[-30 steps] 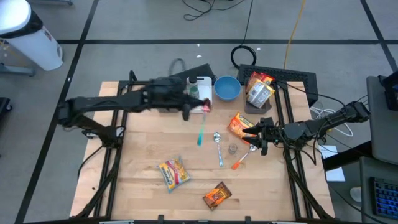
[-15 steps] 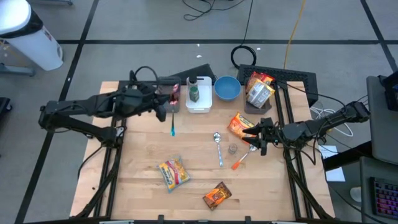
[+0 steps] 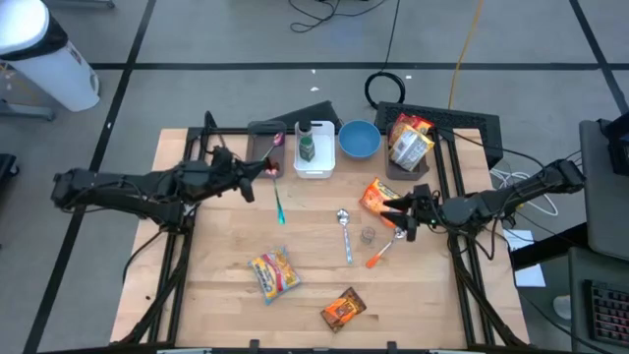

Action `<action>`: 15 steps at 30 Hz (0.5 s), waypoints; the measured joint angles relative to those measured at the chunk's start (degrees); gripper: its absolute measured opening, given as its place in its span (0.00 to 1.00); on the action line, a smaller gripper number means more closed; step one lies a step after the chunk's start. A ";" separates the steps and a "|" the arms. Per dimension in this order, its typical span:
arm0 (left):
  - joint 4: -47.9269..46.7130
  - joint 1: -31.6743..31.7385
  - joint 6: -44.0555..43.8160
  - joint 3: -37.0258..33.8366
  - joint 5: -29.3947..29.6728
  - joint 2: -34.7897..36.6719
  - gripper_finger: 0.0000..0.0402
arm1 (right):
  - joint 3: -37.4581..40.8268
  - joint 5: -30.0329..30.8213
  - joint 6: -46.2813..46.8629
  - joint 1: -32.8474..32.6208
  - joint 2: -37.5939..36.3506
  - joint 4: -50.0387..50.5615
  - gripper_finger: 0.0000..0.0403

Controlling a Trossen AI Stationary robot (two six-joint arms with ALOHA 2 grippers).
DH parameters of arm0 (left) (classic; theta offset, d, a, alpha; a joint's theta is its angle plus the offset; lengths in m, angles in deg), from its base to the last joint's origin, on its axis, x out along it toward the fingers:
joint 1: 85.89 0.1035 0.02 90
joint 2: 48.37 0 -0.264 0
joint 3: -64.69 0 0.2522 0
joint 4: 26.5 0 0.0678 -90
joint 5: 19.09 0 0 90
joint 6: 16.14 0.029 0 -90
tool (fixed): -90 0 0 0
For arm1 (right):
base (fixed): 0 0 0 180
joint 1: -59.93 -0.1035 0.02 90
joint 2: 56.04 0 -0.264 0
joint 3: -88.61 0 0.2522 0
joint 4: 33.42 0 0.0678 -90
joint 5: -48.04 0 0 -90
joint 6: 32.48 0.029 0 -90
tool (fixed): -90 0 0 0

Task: Pick & Place Food Item
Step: Put the blue spoon into the left black bin

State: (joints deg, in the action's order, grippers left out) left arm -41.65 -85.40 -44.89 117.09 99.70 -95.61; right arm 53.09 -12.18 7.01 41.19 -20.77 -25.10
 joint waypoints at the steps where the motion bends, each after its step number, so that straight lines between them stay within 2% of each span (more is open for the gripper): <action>1: 1.24 0.01 -0.24 -1.76 -0.04 1.13 0.01 | 0.00 0.54 0.43 0.01 0.31 -0.07 0.53; 8: 3.22 0.93 -1.84 -10.35 -0.36 9.84 0.02 | 0.00 3.23 1.16 0.75 1.93 -0.21 0.53; 15: 2.56 5.21 0.32 -16.16 -3.42 21.41 0.02 | 0.00 3.46 2.95 3.99 3.61 -0.14 0.53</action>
State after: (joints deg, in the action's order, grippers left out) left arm -39.09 -80.19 -44.57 100.93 96.28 -74.20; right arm 53.09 -8.72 9.95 45.18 -17.16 -25.25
